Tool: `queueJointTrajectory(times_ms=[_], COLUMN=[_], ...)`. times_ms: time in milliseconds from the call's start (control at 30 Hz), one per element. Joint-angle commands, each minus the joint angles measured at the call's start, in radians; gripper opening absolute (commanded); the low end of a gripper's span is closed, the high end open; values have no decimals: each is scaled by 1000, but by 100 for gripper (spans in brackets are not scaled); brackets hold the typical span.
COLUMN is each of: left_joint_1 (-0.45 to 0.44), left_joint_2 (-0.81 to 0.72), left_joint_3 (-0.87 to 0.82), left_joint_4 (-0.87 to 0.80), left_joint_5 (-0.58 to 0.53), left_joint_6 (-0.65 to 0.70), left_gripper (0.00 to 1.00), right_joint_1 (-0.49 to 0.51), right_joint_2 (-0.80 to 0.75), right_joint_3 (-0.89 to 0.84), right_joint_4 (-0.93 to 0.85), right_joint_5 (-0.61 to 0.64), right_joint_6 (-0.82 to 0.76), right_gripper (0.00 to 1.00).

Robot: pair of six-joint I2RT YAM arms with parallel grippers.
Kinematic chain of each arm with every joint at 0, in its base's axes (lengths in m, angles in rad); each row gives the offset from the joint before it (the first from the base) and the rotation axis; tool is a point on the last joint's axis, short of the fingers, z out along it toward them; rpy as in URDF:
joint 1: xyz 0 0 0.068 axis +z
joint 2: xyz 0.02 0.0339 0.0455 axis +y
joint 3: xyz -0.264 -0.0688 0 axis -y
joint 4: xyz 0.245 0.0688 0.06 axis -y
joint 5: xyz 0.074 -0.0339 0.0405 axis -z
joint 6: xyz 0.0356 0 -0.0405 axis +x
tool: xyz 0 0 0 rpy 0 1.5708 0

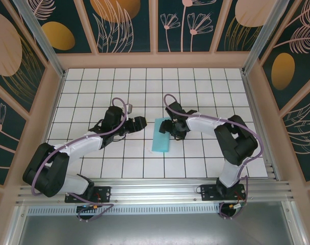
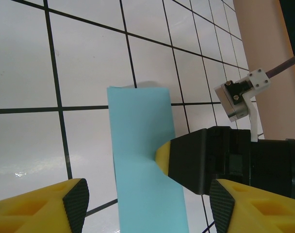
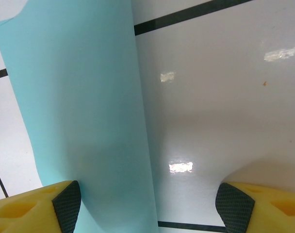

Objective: Fold a paper plane with a square sheet of paper (pick it up from the middle)
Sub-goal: Hold the square sheet of paper at the center of the table.

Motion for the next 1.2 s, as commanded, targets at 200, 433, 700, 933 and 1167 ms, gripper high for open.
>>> queueJointTrajectory(times_ms=[200, 433, 700, 933, 1167], left_joint_1=[-6, -6, -7, -43, -65], left_joint_2=[19, 27, 117, 251, 311], left_joint_3=[22, 24, 49, 136, 176], left_joint_4=[14, 16, 60, 38, 42], left_joint_5=[16, 21, 68, 70, 72], left_joint_6=[16, 14, -31, -59, -77], left_gripper=[67, 65, 41, 9, 6], right_joint_1=[6, 7, 13, 16, 18], right_joint_2=[123, 136, 157, 167, 178], right_joint_3=[-63, -53, -50, -49, -52], right_joint_4=[33, 33, 26, 24, 23], right_joint_5=[33, 33, 38, 47, 47], right_joint_6=[22, 22, 26, 36, 41], right_gripper=[76, 77, 77, 77, 77])
